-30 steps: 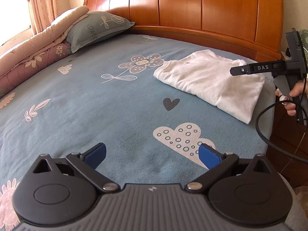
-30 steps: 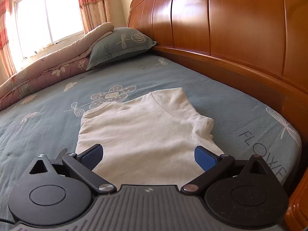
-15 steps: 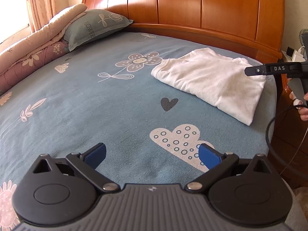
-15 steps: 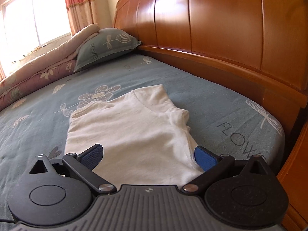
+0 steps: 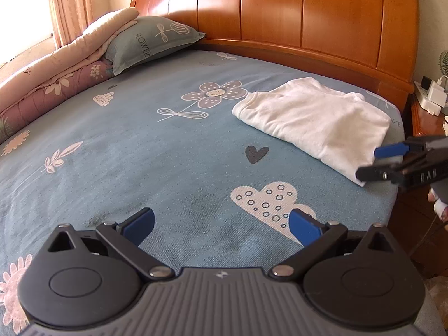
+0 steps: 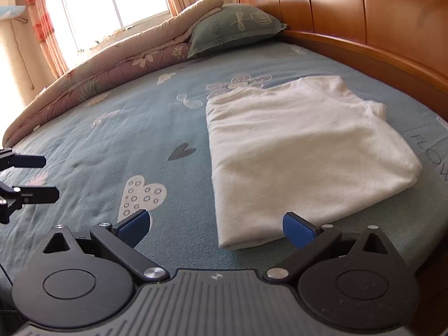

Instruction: Fold clothes

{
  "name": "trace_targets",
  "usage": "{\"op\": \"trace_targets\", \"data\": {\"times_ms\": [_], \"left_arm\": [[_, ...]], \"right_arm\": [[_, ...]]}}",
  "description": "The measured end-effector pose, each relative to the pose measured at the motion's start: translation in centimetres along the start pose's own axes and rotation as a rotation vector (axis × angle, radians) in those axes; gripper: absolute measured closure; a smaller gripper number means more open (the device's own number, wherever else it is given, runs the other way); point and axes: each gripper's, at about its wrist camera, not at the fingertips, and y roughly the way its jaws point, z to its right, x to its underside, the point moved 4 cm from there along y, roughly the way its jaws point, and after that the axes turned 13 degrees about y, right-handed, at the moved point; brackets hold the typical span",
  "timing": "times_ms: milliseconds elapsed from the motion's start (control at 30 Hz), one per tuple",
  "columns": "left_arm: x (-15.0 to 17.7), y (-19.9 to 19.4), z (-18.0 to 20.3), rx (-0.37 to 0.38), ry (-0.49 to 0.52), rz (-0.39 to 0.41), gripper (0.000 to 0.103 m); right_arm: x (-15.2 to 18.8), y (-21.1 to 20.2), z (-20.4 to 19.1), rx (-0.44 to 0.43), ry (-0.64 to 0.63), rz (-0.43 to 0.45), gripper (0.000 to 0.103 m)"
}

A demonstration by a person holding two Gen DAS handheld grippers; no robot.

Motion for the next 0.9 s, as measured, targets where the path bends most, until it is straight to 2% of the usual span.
{"op": "trace_targets", "data": {"times_ms": [167,233,300,467,600,767,900], "left_arm": [[-0.5,-0.5,1.2,0.028,0.009,0.022,0.001],[-0.6,-0.6,1.5,0.034,0.012,0.027,0.001],[-0.8,-0.5,1.6,0.035,0.019,0.023,0.001],[-1.2,-0.1,1.9,0.062,0.001,0.016,0.001],[-1.5,-0.1,2.5,0.112,-0.027,0.021,0.001],[-1.9,-0.4,3.1,0.146,-0.059,0.019,0.001],[-2.4,-1.3,3.5,0.182,-0.069,0.029,0.001]], "right_arm": [[-4.8,0.5,4.9,0.135,0.074,0.153,0.0],[-5.8,1.6,7.4,0.189,0.14,0.162,0.0],[-6.1,2.2,9.5,0.255,0.222,0.126,0.0],[-4.0,-1.3,8.2,0.239,0.244,0.146,0.0],[-1.3,-3.1,5.7,0.185,0.232,0.07,0.0],[2.3,-4.6,3.5,0.096,0.374,0.003,0.0],[3.9,-5.6,1.6,0.118,0.399,-0.033,0.0]]}}
